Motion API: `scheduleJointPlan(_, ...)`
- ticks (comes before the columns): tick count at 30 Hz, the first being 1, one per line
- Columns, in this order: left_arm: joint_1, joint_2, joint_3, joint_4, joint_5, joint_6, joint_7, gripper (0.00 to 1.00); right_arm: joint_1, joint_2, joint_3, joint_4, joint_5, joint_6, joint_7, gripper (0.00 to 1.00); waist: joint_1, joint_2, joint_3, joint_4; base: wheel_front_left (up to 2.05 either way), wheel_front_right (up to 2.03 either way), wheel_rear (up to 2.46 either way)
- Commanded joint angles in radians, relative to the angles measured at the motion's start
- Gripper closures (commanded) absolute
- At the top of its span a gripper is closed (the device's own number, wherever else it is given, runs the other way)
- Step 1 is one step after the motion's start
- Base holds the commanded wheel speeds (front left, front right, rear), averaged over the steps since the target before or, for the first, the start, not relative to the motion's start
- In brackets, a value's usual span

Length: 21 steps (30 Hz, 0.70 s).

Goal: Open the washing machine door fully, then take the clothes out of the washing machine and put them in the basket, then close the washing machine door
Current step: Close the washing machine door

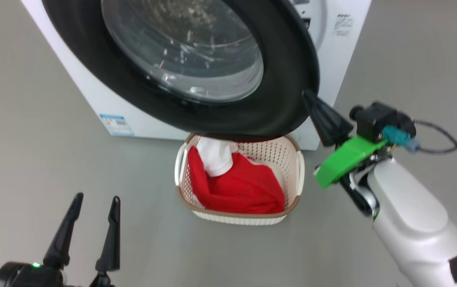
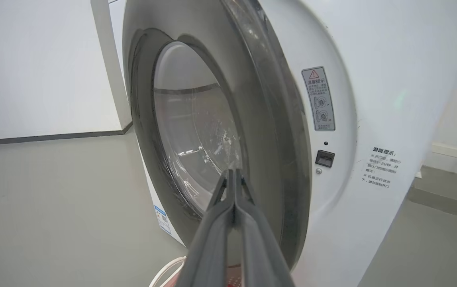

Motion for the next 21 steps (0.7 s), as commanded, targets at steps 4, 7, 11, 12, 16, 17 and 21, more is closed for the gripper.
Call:
scheduleJointPlan(4,-0.061,0.006,0.025,-0.03,-0.008,-0.006,-0.012,0.0,-0.103,-0.004,0.038,0.018,0.013,0.006,-0.006,1.0,0.0,0.0,0.086,0.043,0.0,0.0,0.0)
scheduleJointPlan(7,-0.08,0.006,0.02,-0.03,0.0,-0.006,-0.012,0.0,-0.163,-0.006,0.046,0.048,0.029,0.006,-0.006,1.0,0.0,0.0,0.114,0.047,0.0,0.0,0.0)
scheduleJointPlan(11,-0.113,0.009,0.01,-0.032,0.003,-0.006,-0.012,0.0,-0.247,-0.009,0.054,0.083,0.039,0.006,-0.006,1.0,0.0,0.0,0.152,0.051,0.0,0.0,0.0)
scheduleJointPlan(12,-0.122,0.009,0.008,-0.033,0.003,-0.006,-0.012,0.0,-0.267,-0.011,0.052,0.091,0.039,0.006,-0.006,1.0,0.0,0.0,0.161,0.052,0.0,0.0,0.0)
scheduleJointPlan(16,-0.148,0.014,-0.006,-0.034,0.003,-0.006,-0.012,0.0,-0.34,-0.015,0.042,0.12,0.036,0.006,-0.006,1.0,0.0,0.0,0.195,0.056,0.0,0.0,0.0)
scheduleJointPlan(17,-0.154,0.015,-0.01,-0.034,0.003,-0.006,-0.012,0.0,-0.356,-0.017,0.039,0.128,0.034,0.006,-0.006,1.0,0.0,0.0,0.202,0.057,0.0,0.0,0.0)
scheduleJointPlan(21,-0.17,0.016,-0.021,-0.033,0.002,-0.007,-0.012,0.0,-0.405,-0.022,0.031,0.158,0.032,0.006,-0.006,1.0,0.0,0.0,0.224,0.063,0.0,0.0,0.0)
